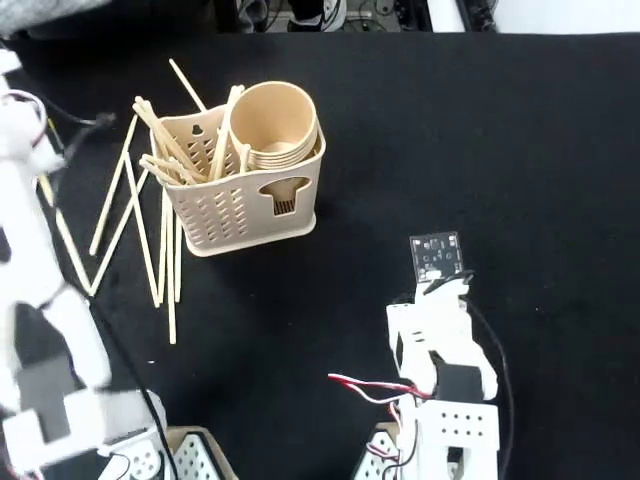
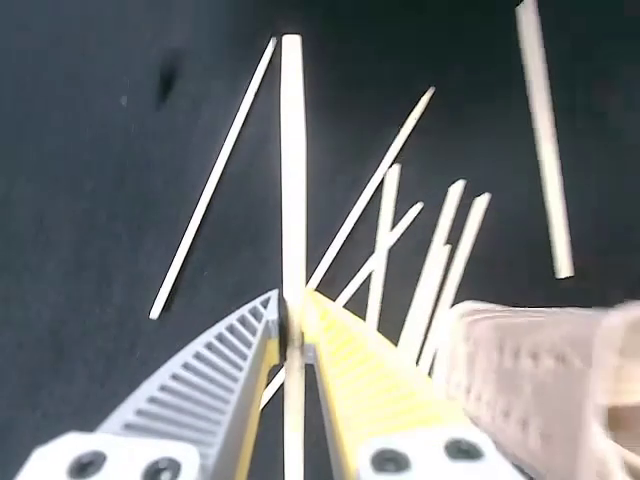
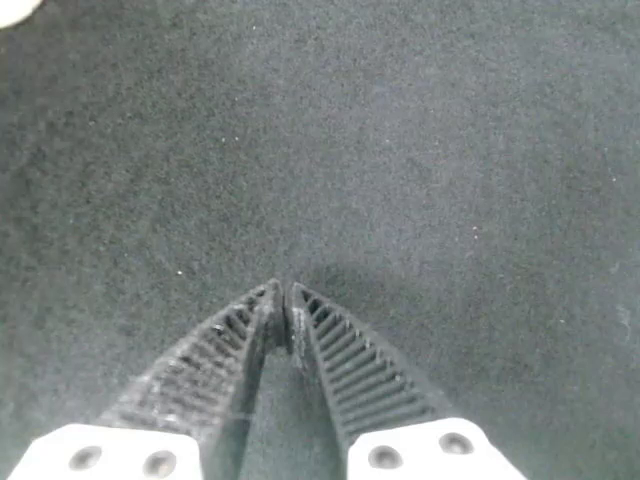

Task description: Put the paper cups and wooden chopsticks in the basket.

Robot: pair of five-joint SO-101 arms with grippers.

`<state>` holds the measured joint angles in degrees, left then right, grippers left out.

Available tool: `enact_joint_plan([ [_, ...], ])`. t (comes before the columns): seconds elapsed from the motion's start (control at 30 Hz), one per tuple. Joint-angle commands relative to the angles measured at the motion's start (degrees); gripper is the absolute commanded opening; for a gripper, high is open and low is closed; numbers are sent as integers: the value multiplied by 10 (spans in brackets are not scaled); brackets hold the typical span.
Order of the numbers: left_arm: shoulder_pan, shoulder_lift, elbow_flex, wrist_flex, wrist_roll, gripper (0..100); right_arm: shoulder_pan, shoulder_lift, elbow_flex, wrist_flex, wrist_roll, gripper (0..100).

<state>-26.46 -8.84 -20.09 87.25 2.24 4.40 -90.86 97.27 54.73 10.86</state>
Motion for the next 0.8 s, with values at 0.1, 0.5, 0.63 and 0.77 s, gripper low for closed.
enact_joint_plan([
  [0.1, 97, -276, 212, -189, 33, 29, -5, -6, -1, 2, 3, 12],
  [0.5, 202, -534, 552, -728, 47, 29, -5, -6, -1, 2, 3, 12],
  [0.63, 205, -573, 539, -728, 51, 29, -5, -6, -1, 2, 3, 12],
  [0.77, 205, -582, 555, -724, 112, 29, -5, -6, -1, 2, 3, 12],
])
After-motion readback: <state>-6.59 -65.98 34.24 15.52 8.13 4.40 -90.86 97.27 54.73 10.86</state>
